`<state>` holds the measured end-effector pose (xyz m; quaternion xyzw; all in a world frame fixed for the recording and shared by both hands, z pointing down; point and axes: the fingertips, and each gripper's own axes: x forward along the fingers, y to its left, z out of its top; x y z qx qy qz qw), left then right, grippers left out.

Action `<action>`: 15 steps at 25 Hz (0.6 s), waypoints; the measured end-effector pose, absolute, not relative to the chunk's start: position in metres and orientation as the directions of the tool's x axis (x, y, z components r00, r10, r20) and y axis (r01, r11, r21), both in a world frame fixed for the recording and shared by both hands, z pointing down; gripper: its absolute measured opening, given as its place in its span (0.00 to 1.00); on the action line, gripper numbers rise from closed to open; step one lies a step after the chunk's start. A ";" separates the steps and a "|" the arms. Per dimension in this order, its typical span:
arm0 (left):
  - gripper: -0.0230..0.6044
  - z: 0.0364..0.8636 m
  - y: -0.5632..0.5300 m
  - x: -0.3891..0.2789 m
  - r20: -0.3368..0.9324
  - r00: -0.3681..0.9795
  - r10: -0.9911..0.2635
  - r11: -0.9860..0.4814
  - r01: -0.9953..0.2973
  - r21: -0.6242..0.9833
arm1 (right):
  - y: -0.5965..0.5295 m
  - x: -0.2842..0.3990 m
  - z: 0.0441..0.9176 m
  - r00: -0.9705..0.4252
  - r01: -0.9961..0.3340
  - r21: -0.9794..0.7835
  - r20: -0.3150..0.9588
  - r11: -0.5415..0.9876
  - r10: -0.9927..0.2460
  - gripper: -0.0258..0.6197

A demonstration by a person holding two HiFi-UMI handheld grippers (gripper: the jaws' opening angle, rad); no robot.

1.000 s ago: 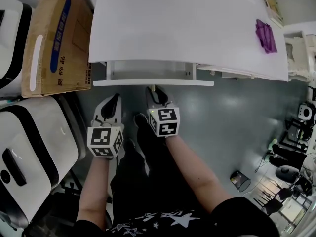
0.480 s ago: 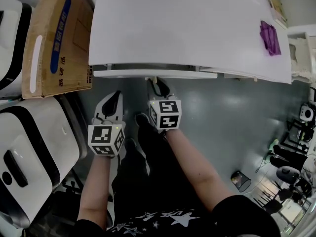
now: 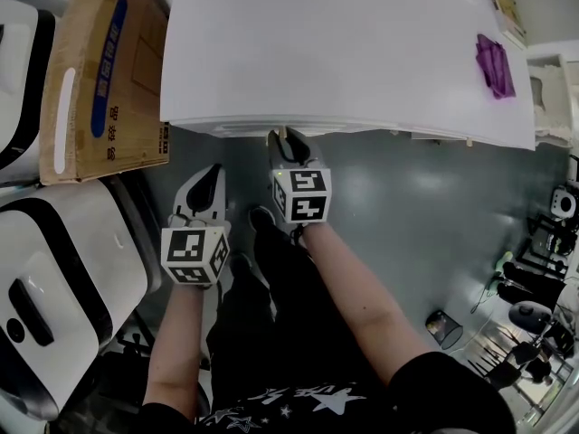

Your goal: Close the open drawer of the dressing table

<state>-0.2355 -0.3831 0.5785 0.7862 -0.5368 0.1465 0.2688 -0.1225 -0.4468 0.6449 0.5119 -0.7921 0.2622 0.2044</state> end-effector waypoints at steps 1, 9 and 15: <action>0.05 0.578 -0.382 -0.237 0.520 0.377 -0.767 -0.273 -0.924 0.267 | -0.448 -0.123 0.645 -0.391 -0.919 -0.203 0.592 0.339 -0.705 0.18; 0.05 0.580 -0.379 -0.247 0.526 0.366 -0.767 -0.266 -0.929 0.259 | -0.457 -0.123 0.645 -0.350 -0.933 -0.150 0.594 0.328 -0.724 0.18; 0.05 0.577 -0.375 -0.253 0.523 0.360 -0.772 -0.260 -0.931 0.256 | -0.458 -0.122 0.646 -0.341 -0.936 -0.144 0.598 0.321 -0.725 0.18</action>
